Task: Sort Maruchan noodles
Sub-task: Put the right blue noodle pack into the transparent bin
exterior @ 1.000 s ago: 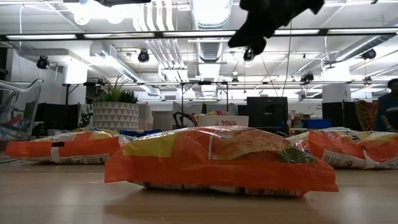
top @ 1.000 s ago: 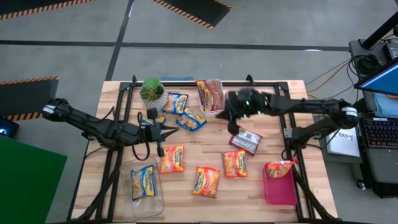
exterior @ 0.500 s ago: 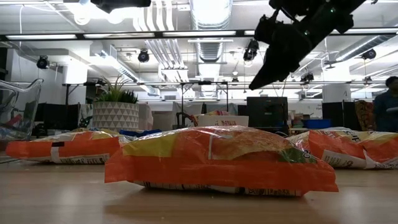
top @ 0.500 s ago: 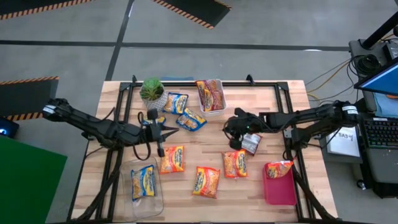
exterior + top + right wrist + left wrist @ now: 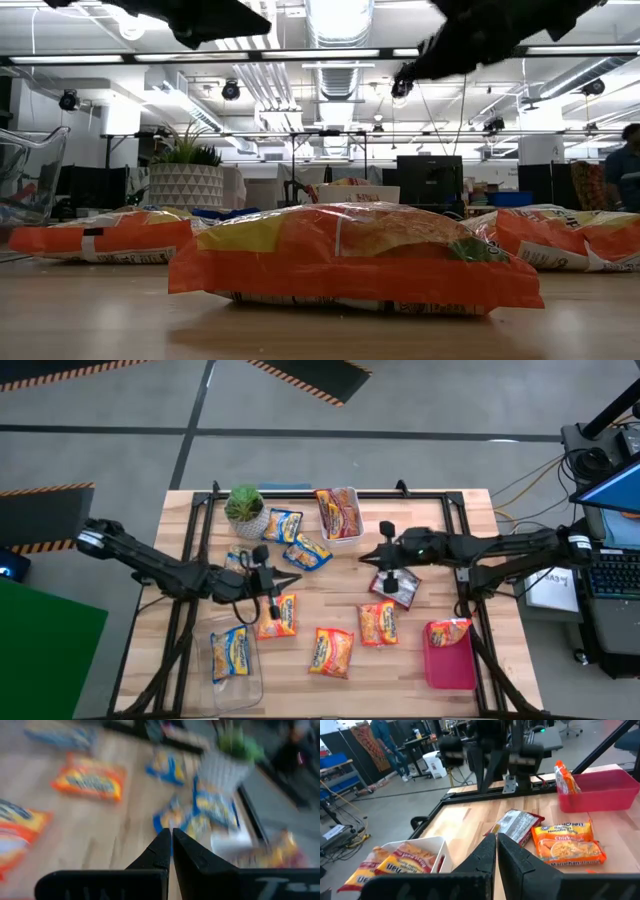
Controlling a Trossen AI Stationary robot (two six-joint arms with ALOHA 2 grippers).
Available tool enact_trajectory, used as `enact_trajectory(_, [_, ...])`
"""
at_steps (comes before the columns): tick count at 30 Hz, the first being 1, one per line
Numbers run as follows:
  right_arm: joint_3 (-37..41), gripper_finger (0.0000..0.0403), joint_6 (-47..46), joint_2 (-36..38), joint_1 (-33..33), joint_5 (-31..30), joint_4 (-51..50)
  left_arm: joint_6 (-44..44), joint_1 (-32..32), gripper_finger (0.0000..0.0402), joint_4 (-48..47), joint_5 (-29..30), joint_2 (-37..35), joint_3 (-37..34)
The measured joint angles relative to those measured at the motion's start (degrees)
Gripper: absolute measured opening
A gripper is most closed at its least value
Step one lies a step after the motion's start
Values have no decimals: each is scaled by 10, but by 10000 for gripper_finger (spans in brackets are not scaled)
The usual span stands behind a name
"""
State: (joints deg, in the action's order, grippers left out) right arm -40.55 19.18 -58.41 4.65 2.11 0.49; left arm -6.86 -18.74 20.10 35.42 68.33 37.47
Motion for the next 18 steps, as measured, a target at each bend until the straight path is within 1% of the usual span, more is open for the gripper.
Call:
enact_trajectory(3, [10, 9, 32, 29, 23, 95, 41, -1, 0, 0, 50, 0, 31, 0])
enact_trajectory(4, [12, 9, 38, 37, 31, 113, 52, -1, 1, 0, 68, 0, 39, 0])
enact_trajectory(10, [17, 9, 39, 69, 64, 132, 64, 7, 4, 0, 133, 0, 70, 0])
enact_trajectory(13, [34, 9, 53, 77, 71, 148, 66, 30, 13, 0, 138, 0, 77, 0])
enact_trajectory(18, [46, 9, 59, 88, 90, 148, 80, 76, 36, 0, 137, 0, 86, 0])
